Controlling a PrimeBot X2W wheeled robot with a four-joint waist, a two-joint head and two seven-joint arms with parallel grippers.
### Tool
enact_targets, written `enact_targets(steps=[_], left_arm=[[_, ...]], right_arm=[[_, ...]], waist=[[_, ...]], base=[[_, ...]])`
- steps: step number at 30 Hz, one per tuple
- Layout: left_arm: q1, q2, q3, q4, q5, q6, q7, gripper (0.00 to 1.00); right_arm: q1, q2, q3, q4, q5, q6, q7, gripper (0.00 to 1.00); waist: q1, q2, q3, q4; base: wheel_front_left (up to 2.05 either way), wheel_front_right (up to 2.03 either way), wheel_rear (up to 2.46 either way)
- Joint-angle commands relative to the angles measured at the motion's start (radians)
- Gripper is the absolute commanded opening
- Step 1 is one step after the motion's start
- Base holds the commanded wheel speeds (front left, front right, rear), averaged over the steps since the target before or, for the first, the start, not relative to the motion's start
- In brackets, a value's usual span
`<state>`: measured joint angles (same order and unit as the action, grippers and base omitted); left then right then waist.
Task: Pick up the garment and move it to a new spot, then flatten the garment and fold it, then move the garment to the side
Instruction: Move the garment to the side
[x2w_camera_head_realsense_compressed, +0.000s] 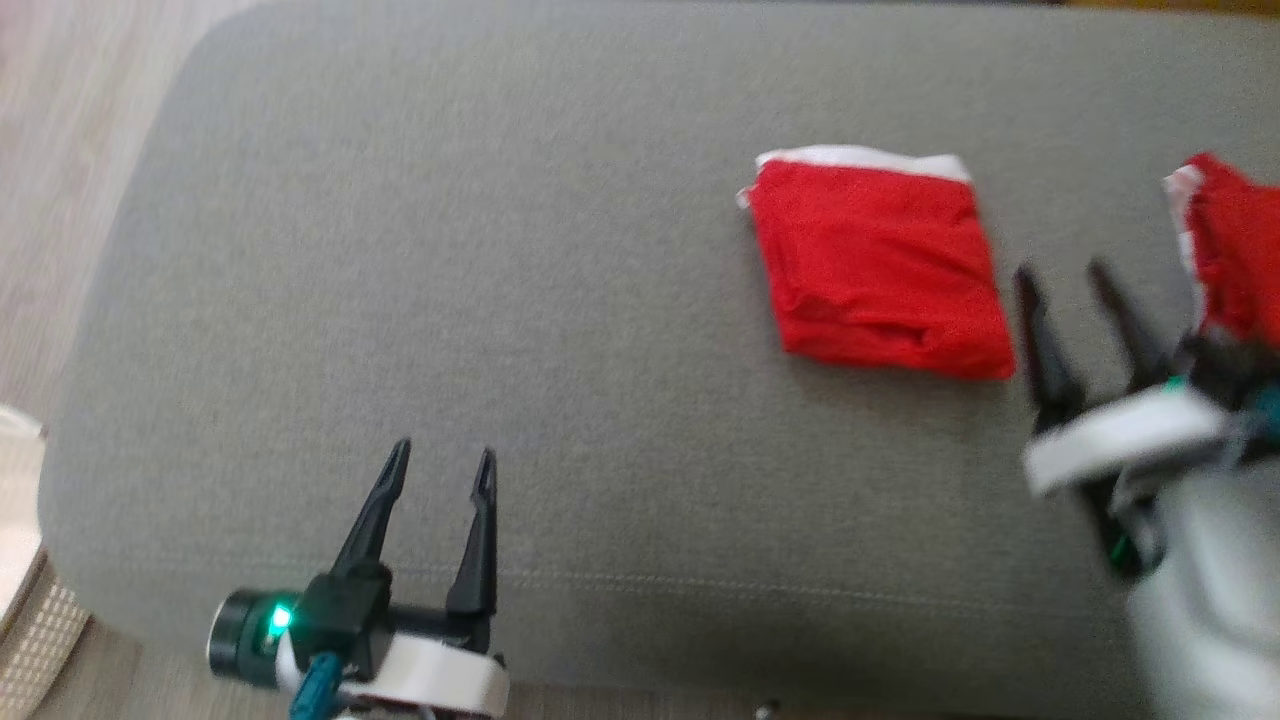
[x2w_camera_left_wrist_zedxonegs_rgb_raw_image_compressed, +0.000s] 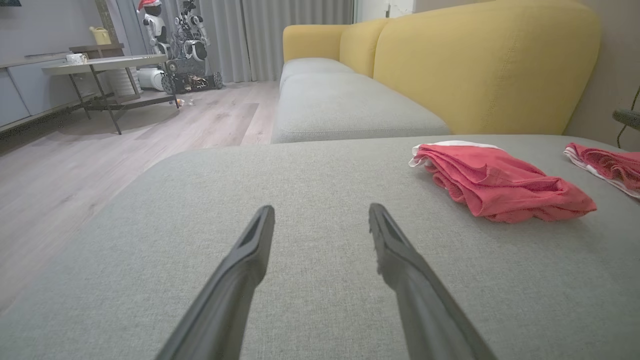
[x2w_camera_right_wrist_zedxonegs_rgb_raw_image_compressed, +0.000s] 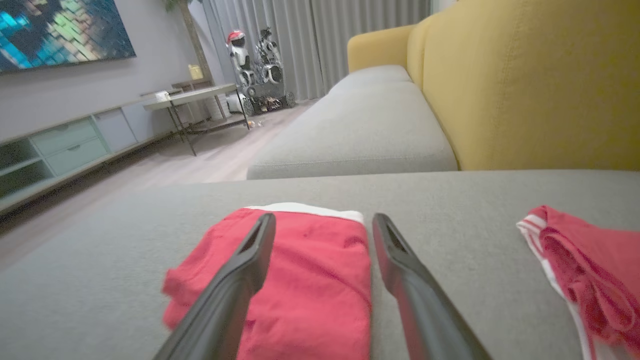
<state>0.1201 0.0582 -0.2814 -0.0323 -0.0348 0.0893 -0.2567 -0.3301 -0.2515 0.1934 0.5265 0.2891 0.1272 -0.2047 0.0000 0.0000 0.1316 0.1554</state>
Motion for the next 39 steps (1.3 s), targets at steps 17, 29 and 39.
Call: enact_targets(steps=[17,29,39], left_arm=[[-0.159,-0.008,-0.054,-0.046,0.008,0.009,-0.005,1.00],[-0.176,-0.008,-0.048,-0.040,0.008,0.015,-0.005,1.00],[-0.195,-0.007,-0.053,-0.053,0.020,0.003,-0.005,1.00]], right_arm=[[-0.328,-0.230,0.186,0.253,0.205,0.003,0.424,0.48],[-0.300,-0.326,0.306,0.146,0.282,0.003,0.403,0.00],[-0.256,-0.521,0.247,-0.046,0.247,0.003,0.489,0.00]], waist=[[0.0000,0.0000,0.198,0.101],[0.0000,0.0000,0.180,0.034],[0.0000,0.0000,0.199,-0.062]], base=[[0.00,0.00,0.00],[0.00,0.00,0.00],[0.00,0.00,0.00]])
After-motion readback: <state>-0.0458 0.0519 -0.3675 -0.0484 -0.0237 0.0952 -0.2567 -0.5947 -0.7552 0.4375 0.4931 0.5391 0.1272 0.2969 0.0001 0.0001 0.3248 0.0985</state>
